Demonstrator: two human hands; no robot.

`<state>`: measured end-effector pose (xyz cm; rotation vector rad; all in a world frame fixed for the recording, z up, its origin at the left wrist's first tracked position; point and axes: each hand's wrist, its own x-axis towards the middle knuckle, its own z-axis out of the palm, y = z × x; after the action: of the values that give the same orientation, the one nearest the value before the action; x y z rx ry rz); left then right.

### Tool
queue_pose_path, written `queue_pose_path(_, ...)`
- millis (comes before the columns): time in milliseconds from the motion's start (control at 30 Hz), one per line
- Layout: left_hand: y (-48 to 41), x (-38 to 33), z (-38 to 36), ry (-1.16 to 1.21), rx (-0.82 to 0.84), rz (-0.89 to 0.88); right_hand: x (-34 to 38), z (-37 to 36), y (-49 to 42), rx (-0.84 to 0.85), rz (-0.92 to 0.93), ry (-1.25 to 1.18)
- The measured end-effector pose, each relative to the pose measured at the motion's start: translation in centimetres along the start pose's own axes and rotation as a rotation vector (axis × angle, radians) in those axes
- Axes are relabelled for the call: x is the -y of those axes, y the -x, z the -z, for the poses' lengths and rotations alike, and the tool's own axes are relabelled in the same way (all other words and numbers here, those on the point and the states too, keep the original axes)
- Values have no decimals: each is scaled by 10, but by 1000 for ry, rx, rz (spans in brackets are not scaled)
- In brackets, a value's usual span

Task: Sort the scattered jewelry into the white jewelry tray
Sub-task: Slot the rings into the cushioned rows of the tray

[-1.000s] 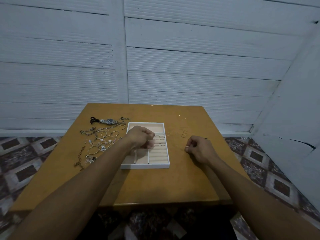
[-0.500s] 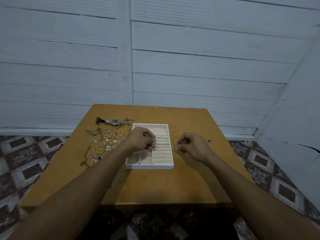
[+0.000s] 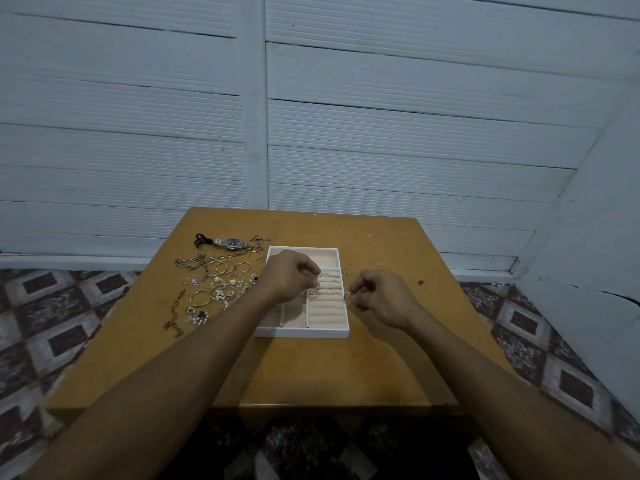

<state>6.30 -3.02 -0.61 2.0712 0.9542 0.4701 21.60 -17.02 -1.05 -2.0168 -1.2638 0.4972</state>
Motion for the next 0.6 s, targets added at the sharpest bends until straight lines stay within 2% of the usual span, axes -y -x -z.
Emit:
queue_pose_path(133,2,2,-11,-72,2,-51,-1,1,2,0,-9,-5)
queue_pose_path(400,6,12,-19,-128,-30,-41,-6,4,3,-6,-28,6)
queue_pose_path(600,9,17,-17,-236,-42,-116,-4,3,3,-6,-27,13)
